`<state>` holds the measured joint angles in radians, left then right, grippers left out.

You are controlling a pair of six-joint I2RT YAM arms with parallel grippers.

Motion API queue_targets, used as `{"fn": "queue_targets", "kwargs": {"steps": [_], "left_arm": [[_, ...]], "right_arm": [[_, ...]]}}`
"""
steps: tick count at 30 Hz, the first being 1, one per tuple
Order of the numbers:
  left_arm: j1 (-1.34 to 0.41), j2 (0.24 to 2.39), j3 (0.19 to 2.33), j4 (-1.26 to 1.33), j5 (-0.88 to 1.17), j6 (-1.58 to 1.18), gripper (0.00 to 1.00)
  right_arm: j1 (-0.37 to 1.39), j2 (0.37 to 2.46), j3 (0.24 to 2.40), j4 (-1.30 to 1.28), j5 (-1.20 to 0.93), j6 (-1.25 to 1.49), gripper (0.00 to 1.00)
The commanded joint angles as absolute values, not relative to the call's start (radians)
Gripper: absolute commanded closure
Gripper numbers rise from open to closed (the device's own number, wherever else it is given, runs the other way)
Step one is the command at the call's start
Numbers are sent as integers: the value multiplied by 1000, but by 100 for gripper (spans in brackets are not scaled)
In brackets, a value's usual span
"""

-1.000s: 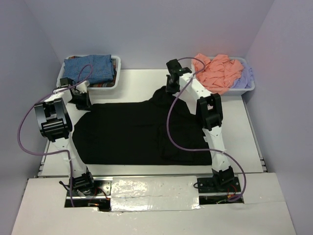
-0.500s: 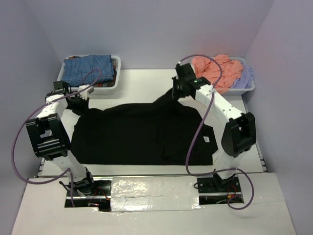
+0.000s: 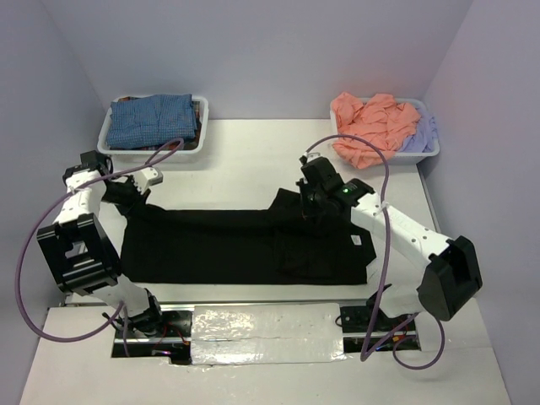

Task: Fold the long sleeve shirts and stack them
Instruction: Fold the shirt

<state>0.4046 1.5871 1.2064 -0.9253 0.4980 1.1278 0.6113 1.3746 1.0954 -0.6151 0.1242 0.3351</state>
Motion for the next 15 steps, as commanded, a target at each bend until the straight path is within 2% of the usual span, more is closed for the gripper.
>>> {"fn": "queue_targets", "kwargs": {"steps": [1, 2, 5, 10, 15], "left_arm": [[407, 1557, 1190, -1003, 566, 1244, 81], [407, 1555, 1183, -1023, 568, 1265, 65], [405, 1543, 1151, -1103, 522, 1347, 43], [405, 1534, 1196, -1221, 556, 1384, 38], [393, 1551, 1229, -976, 502, 1054, 39]], "right_arm": [[633, 1341, 1060, -568, 166, 348, 100], [641, 1345, 1055, -568, 172, 348, 100], [695, 1373, 1048, -554, 186, 356, 100], [775, 1433, 1042, -549, 215, 388, 100], [793, 1460, 1017, -523, 192, 422, 100]]}}
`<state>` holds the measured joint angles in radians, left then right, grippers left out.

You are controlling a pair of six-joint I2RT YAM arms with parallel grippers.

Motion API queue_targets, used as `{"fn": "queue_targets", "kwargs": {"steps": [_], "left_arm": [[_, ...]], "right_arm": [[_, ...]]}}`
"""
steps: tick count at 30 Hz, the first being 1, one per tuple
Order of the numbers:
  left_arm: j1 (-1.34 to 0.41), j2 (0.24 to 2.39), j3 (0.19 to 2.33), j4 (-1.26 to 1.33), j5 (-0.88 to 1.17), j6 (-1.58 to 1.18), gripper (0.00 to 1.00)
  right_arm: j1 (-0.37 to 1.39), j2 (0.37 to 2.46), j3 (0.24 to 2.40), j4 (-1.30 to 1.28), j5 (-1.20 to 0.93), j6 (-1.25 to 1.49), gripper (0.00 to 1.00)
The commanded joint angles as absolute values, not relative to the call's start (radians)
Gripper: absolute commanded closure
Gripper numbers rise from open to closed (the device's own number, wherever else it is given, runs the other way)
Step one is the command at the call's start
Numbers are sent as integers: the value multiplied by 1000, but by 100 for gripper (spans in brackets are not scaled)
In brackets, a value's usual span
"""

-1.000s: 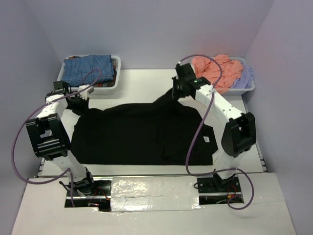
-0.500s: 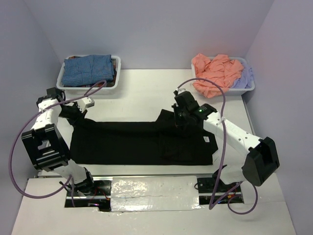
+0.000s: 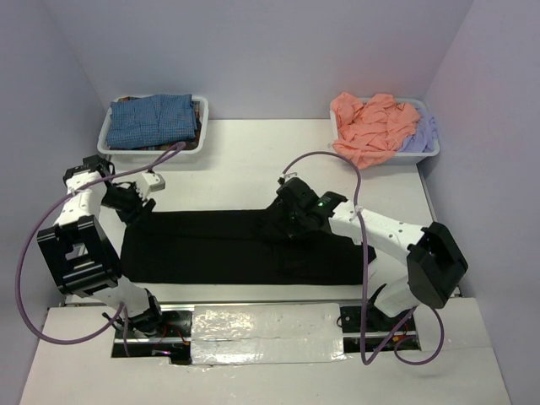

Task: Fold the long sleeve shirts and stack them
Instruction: Fold the shirt

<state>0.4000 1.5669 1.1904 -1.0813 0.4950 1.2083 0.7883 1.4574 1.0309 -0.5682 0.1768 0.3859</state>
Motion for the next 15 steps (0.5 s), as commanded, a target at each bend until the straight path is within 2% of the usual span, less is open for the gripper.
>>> {"fn": "queue_targets", "kwargs": {"steps": [1, 3, 6, 10, 15], "left_arm": [[390, 1552, 1207, -932, 488, 1049, 39], [376, 1565, 1171, -843, 410, 964, 37], [345, 1647, 1170, -747, 315, 831, 39], [347, 1710, 1213, -709, 319, 707, 41], [325, 1753, 1203, -701, 330, 678, 42]], "right_arm": [[793, 1460, 1012, -520, 189, 425, 100], [795, 1460, 996, -503, 184, 436, 100], [796, 1468, 992, -502, 167, 439, 100], [799, 1473, 994, -506, 169, 443, 100], [799, 1474, 985, -506, 170, 449, 100]]}}
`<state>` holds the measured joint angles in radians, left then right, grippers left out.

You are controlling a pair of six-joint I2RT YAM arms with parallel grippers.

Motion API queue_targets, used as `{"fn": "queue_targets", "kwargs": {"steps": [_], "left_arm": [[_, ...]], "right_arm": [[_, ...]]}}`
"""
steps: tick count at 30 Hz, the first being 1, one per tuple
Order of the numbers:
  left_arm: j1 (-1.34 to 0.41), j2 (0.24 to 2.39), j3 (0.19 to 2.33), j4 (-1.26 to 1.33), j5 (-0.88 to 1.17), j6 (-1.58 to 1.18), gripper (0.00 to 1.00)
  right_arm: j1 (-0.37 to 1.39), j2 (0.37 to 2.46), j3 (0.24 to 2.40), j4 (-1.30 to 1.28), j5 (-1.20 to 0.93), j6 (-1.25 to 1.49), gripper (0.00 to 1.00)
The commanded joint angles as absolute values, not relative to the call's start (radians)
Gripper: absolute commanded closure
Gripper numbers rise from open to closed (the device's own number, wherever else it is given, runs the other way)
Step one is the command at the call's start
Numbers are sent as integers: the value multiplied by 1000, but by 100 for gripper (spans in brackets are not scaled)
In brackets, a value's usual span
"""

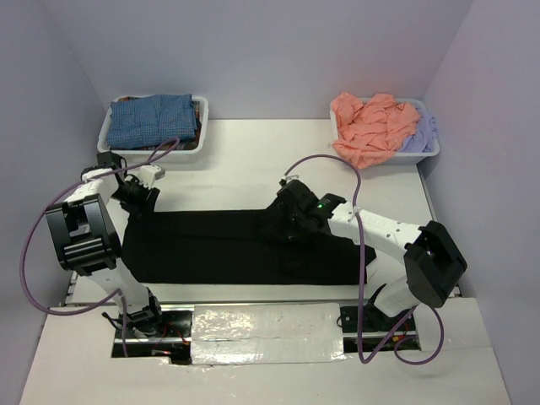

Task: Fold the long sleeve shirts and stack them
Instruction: Fold the shirt

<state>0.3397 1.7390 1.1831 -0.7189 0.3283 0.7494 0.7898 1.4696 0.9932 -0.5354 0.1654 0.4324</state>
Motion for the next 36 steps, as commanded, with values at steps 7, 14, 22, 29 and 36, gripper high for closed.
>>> {"fn": "queue_targets", "kwargs": {"steps": [7, 14, 22, 29, 36], "left_arm": [[324, 1773, 1152, -704, 331, 683, 50], [325, 1735, 1166, -719, 396, 687, 71], [327, 1686, 1166, -730, 391, 724, 85], [353, 1640, 1236, -810, 446, 802, 100], [364, 1532, 1232, -832, 540, 936, 100]], "right_arm": [[799, 1479, 988, -515, 193, 448, 100], [799, 1488, 1000, -529, 210, 437, 100], [799, 1500, 1006, -538, 221, 439, 100], [795, 1476, 1034, -601, 299, 437, 100], [753, 1407, 1066, -577, 281, 404, 100]]}}
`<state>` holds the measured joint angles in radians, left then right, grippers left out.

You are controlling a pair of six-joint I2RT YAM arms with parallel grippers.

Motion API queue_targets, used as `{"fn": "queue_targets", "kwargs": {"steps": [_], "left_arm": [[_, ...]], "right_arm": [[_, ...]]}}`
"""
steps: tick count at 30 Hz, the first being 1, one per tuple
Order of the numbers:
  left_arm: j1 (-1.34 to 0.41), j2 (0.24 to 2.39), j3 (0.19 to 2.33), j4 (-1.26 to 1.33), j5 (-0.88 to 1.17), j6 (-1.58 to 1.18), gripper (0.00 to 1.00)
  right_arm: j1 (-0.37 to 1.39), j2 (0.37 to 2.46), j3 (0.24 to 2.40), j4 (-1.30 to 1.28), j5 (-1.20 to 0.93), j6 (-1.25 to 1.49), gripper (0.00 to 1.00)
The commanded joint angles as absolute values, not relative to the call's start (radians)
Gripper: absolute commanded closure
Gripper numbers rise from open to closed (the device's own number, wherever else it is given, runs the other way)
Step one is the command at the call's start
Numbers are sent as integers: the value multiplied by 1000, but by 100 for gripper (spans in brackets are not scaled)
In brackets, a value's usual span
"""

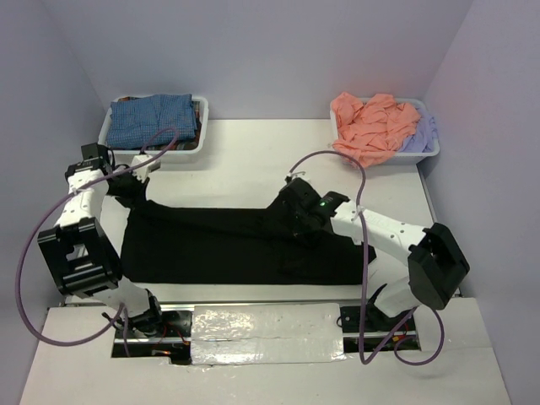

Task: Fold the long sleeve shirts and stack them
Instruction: Fold the shirt

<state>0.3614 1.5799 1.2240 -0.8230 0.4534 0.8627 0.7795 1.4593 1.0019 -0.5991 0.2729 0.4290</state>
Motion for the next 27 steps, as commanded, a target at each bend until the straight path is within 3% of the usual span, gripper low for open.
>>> {"fn": "queue_targets", "kwargs": {"steps": [1, 10, 14, 21, 27], "left_arm": [[362, 1535, 1223, -804, 546, 918, 100], [347, 1632, 1299, -439, 591, 660, 100], [345, 1660, 1316, -368, 604, 640, 100], [351, 1625, 1246, -314, 644, 698, 100], [368, 1569, 1177, -573, 699, 1030, 100]], "right_arm": [[724, 1417, 1081, -565, 270, 390, 100], [500, 1791, 1555, -584, 218, 252, 100], [465, 1867, 1692, -609, 216, 216, 100], [463, 1879, 1750, -634, 235, 193, 100], [495, 1761, 1599, -588, 196, 192, 100]]}}
